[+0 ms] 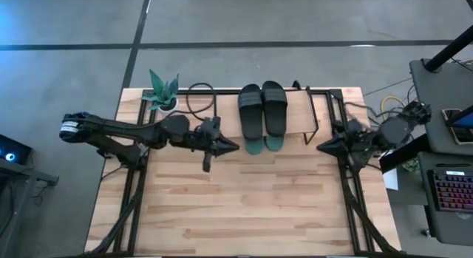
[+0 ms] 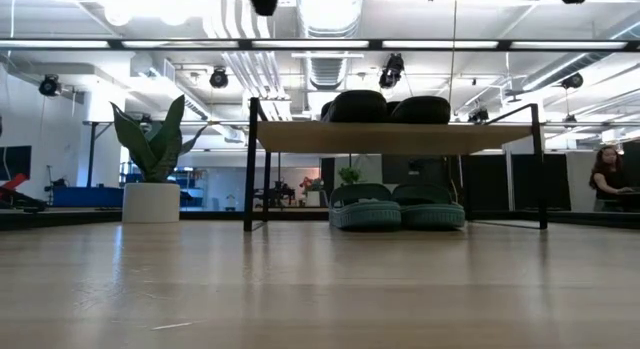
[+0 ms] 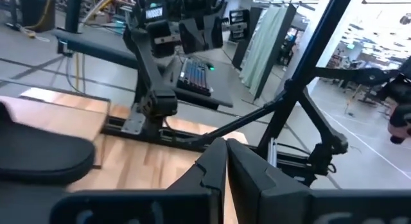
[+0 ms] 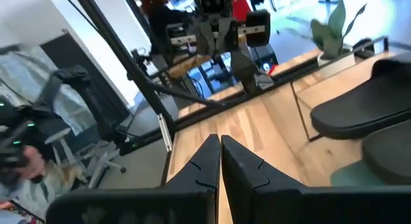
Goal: Pick and place slides into the shelf
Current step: Return to Home Position
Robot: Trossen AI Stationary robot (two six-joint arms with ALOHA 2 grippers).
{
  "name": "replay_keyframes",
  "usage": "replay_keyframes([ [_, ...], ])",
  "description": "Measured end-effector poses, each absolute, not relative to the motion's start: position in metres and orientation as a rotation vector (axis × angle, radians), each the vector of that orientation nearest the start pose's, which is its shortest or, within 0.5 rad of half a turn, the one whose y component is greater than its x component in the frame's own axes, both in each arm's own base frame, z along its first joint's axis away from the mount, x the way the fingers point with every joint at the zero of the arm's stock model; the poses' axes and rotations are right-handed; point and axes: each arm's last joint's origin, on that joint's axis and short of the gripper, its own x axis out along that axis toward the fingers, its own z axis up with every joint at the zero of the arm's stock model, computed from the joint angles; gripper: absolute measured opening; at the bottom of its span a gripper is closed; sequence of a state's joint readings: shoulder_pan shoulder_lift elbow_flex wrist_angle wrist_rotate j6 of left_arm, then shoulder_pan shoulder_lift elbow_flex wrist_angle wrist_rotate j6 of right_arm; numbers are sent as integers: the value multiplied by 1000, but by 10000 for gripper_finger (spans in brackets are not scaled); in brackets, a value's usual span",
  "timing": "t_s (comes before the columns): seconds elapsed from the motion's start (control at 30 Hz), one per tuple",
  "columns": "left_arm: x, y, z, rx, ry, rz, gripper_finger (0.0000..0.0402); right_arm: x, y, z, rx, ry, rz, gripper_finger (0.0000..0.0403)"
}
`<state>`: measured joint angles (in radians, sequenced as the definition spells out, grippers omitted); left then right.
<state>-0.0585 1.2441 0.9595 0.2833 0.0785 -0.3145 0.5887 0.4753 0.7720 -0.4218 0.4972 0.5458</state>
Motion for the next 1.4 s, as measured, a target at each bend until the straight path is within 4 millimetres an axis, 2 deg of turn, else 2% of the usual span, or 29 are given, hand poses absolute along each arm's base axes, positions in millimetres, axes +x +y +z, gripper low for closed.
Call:
replay_keyframes([
  [0.17,255,-12,332,-305,-6,-121,0,63,25,337,471,51,84,8],
  [0.33,224,-11,314,-300,-144,-141,0,53,20,312,468,25,148,8],
  [0.57,195,-10,268,-301,-264,-161,0,60,27,264,498,-75,234,8],
  [0.8,184,-10,229,-322,-172,-165,0,72,37,221,504,-85,302,8],
  [0.97,176,-9,213,-353,-134,-160,0,79,41,202,512,-72,283,8],
  [1.13,169,-8,213,-468,-151,-168,0,81,40,197,615,-71,204,8],
  [1.2,166,-8,218,-489,-178,-178,0,80,41,204,561,-121,262,8],
  [1.3,160,-9,230,-428,-244,-213,0,75,39,223,484,-230,317,8],
  [1.4,154,-6,234,-397,-271,-186,0,71,36,234,435,-226,309,8],
])
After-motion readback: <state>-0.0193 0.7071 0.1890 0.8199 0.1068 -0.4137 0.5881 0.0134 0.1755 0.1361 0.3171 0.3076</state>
